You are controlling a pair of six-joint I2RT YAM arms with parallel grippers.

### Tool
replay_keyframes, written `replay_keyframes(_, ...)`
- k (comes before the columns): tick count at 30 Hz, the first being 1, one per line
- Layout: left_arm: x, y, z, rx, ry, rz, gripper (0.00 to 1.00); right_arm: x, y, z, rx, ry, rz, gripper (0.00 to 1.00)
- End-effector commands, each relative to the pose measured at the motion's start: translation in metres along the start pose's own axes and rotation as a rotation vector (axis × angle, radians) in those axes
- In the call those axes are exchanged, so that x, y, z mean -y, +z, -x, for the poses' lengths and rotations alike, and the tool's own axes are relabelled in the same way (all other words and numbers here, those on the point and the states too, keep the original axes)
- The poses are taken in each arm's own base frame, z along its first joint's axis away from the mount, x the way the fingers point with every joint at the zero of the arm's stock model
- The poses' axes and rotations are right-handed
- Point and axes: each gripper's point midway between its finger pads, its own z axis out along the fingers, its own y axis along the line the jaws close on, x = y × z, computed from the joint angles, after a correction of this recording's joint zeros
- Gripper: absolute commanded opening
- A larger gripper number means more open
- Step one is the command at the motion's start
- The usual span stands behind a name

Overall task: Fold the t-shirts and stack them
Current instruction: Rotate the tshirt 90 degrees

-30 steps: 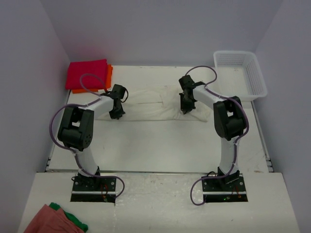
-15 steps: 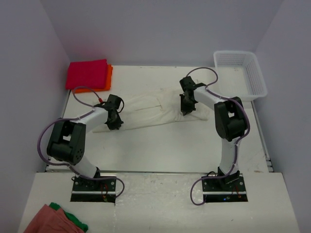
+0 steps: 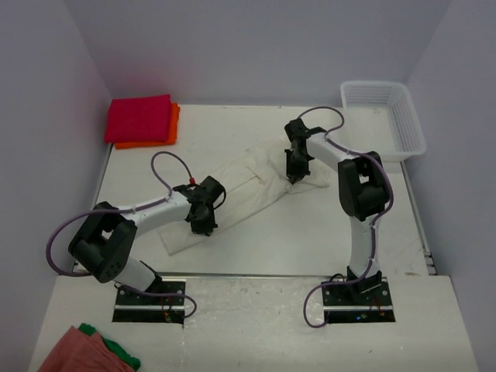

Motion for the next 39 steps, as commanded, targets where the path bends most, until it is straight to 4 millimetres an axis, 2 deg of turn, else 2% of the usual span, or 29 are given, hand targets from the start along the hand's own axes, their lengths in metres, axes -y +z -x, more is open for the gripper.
replay_keyframes(1, 0.026, -0.009, -0.023, -0.057, 0.064, -0.042, 0.0, -0.008, 0.009, -0.008, -0.084, -0.004, 0.02, 0.0)
replay_keyframes(4, 0.041, -0.012, -0.035, -0.067, 0.133, -0.051, 0.0, -0.01, 0.011, 0.002, -0.079, -0.016, 0.01, 0.0)
replay_keyframes(8, 0.051, -0.012, -0.051, -0.1, 0.196, -0.056, 0.0, -0.009, 0.008, 0.02, -0.057, -0.011, 0.009, 0.0)
replay_keyframes(10, 0.055, -0.012, -0.06, -0.113, 0.228, -0.061, 0.0, -0.006, 0.012, 0.022, -0.074, -0.017, -0.001, 0.0)
replay_keyframes(11, 0.056, -0.012, -0.063, -0.119, 0.237, -0.061, 0.0, -0.006, 0.007, 0.035, -0.051, -0.009, 0.003, 0.0)
replay_keyframes(13, 0.065, -0.012, -0.072, -0.137, 0.273, -0.082, 0.0, -0.005, 0.005, 0.04, -0.058, -0.01, 0.009, 0.0)
replay_keyframes(14, 0.07, -0.012, -0.075, -0.141, 0.295, -0.095, 0.0, -0.005, 0.004, 0.052, -0.04, -0.003, 0.022, 0.0)
replay_keyframes(16, 0.084, -0.012, -0.078, -0.131, 0.335, -0.118, 0.0, -0.003, 0.002, 0.058, -0.043, -0.003, 0.021, 0.01)
replay_keyframes(17, 0.09, -0.014, -0.083, -0.146, 0.359, -0.143, 0.0, -0.002, 0.001, 0.07, -0.024, 0.004, 0.025, 0.01)
replay_keyframes(19, 0.108, -0.018, -0.085, -0.135, 0.398, -0.185, 0.0, 0.0, -0.001, 0.077, -0.023, 0.013, 0.043, 0.02)
replay_keyframes(20, 0.114, -0.019, -0.085, -0.13, 0.418, -0.199, 0.0, 0.002, -0.006, 0.09, 0.003, 0.025, 0.058, 0.02)
replay_keyframes(21, 0.126, -0.024, -0.082, -0.118, 0.431, -0.233, 0.0, 0.002, 0.0, 0.092, -0.002, 0.028, 0.067, 0.02)
replay_keyframes(23, 0.138, -0.027, -0.083, -0.102, 0.469, -0.265, 0.0, 0.006, -0.006, 0.111, 0.038, 0.037, 0.086, 0.02)
replay_keyframes(25, 0.154, -0.033, -0.077, -0.072, 0.489, -0.31, 0.0, 0.004, -0.005, 0.122, 0.071, 0.015, 0.101, 0.02)
replay_keyframes(27, 0.173, -0.043, -0.069, -0.036, 0.522, -0.37, 0.0, -0.001, -0.016, 0.142, 0.144, -0.019, 0.123, 0.01)
replay_keyframes(28, 0.18, -0.043, -0.067, -0.026, 0.538, -0.384, 0.0, -0.007, -0.03, 0.158, 0.22, -0.033, 0.152, 0.01)
replay_keyframes(29, 0.187, -0.046, -0.062, -0.007, 0.57, -0.404, 0.0, -0.009, -0.036, 0.164, 0.252, -0.042, 0.163, 0.01)
replay_keyframes(30, 0.202, -0.054, -0.053, 0.029, 0.582, -0.43, 0.0, -0.016, -0.066, 0.183, 0.352, -0.058, 0.192, 0.0)
replay_keyframes(32, 0.215, -0.065, -0.036, 0.102, 0.623, -0.441, 0.0, -0.017, -0.094, 0.19, 0.424, -0.05, 0.203, 0.0)
replay_keyframes(33, 0.226, -0.079, -0.014, 0.193, 0.616, -0.429, 0.0, -0.019, -0.114, 0.196, 0.48, -0.035, 0.221, 0.0)
replay_keyframes(34, 0.229, -0.088, -0.001, 0.248, 0.613, -0.418, 0.0, -0.019, -0.132, 0.195, 0.513, -0.028, 0.228, 0.0)
replay_keyframes(35, 0.236, -0.105, 0.022, 0.345, 0.612, -0.4, 0.0, -0.018, -0.167, 0.181, 0.549, -0.032, 0.249, 0.0)
replay_keyframes(37, 0.238, -0.12, 0.051, 0.424, 0.592, -0.393, 0.0, -0.014, -0.2, 0.162, 0.59, -0.01, 0.262, 0.0)
replay_keyframes(38, 0.237, -0.131, 0.077, 0.443, 0.557, -0.398, 0.0, -0.008, -0.225, 0.135, 0.597, 0.009, 0.275, 0.0)
replay_keyframes(39, 0.239, -0.134, 0.089, 0.444, 0.545, -0.41, 0.0, -0.005, -0.236, 0.123, 0.605, 0.016, 0.28, 0.0)
